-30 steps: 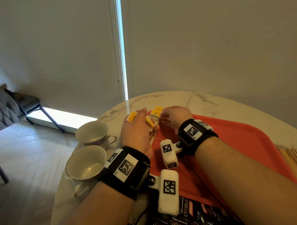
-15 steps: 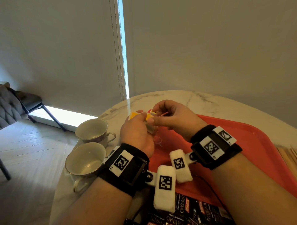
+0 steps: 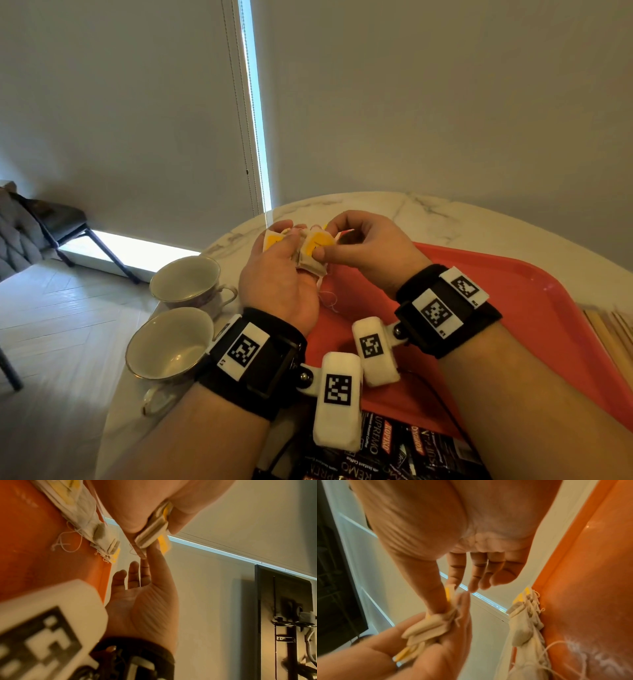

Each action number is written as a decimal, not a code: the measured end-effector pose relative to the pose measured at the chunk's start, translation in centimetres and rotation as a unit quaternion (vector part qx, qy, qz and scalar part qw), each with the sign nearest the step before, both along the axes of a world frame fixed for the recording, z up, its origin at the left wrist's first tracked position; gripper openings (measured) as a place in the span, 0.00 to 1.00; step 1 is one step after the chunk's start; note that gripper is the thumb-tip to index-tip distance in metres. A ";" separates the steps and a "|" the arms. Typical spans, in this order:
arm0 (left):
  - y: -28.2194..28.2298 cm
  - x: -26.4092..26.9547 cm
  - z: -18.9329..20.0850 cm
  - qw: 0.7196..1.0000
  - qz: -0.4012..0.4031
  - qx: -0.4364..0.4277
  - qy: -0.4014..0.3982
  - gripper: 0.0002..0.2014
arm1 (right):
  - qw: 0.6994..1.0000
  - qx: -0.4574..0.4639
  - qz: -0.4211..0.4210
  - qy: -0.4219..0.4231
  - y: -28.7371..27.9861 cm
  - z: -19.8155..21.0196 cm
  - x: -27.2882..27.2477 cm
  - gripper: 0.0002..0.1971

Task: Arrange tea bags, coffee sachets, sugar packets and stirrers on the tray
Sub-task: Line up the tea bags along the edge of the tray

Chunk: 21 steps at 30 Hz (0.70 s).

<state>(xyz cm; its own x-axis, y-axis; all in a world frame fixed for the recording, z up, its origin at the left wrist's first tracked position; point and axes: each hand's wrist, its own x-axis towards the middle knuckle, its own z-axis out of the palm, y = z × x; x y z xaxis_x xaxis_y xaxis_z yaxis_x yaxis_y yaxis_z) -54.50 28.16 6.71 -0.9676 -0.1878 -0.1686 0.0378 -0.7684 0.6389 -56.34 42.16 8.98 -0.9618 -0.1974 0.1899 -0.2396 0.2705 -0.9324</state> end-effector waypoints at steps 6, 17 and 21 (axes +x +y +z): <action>0.0 0.2 -0.1 0.999 0.031 -0.037 -0.016 0.12 | 0.963 -0.263 0.048 -0.045 0.2 0.6 0.0 0.06; 0.8 1.3 1.0 0.997 -0.045 -0.050 -0.026 0.07 | 0.962 -0.268 -0.022 -0.049 -0.4 0.5 0.1 0.06; 0.9 1.8 1.2 0.993 -0.047 -0.110 0.000 0.04 | 0.964 -0.255 -0.015 -0.069 -0.4 0.4 0.1 0.05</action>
